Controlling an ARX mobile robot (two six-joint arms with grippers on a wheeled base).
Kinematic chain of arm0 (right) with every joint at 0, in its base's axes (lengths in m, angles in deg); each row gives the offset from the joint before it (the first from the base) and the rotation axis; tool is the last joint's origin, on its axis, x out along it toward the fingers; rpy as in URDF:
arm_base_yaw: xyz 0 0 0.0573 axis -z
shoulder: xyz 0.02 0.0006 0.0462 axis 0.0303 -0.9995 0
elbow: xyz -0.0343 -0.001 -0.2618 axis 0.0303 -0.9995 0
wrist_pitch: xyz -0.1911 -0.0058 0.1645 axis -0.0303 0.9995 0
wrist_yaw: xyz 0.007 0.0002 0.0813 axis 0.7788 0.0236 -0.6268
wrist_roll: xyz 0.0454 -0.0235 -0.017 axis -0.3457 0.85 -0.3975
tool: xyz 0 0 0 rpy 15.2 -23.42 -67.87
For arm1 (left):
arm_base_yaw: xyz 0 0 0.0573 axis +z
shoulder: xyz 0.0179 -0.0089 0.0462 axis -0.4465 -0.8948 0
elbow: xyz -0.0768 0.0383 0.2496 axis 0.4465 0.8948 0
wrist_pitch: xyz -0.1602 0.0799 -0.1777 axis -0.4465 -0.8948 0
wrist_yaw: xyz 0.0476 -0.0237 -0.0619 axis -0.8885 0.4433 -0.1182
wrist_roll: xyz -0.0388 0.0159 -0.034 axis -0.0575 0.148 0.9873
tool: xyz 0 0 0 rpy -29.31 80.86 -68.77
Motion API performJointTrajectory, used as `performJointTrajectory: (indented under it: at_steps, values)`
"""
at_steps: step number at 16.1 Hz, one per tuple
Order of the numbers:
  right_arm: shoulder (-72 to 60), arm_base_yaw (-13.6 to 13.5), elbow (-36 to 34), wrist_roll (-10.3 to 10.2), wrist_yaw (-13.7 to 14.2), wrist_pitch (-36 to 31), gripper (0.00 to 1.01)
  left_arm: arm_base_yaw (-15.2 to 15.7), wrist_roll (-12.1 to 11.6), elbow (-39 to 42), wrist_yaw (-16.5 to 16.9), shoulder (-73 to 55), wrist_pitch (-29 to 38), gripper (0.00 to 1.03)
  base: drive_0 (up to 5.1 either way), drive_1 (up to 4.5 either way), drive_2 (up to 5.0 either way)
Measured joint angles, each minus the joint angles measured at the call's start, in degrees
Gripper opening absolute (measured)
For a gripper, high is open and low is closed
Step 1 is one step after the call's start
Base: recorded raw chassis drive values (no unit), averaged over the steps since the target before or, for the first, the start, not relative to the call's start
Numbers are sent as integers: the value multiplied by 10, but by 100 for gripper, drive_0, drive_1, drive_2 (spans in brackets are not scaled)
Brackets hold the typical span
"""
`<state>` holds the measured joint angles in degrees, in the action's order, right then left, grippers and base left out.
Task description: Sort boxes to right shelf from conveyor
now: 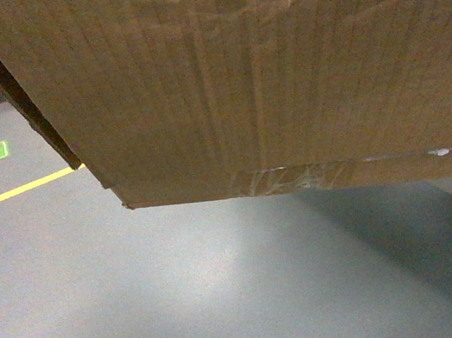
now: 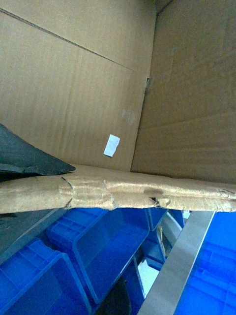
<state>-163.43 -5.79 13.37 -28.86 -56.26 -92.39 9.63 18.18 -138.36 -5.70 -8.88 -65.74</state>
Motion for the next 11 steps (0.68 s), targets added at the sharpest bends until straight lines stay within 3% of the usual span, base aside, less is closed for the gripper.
performJointTrajectory:
  at_steps: [11]
  values:
    - [0, 0, 0, 0, 0, 0, 4, 1, 0, 0, 0, 0, 0, 4, -178, -178, -178]
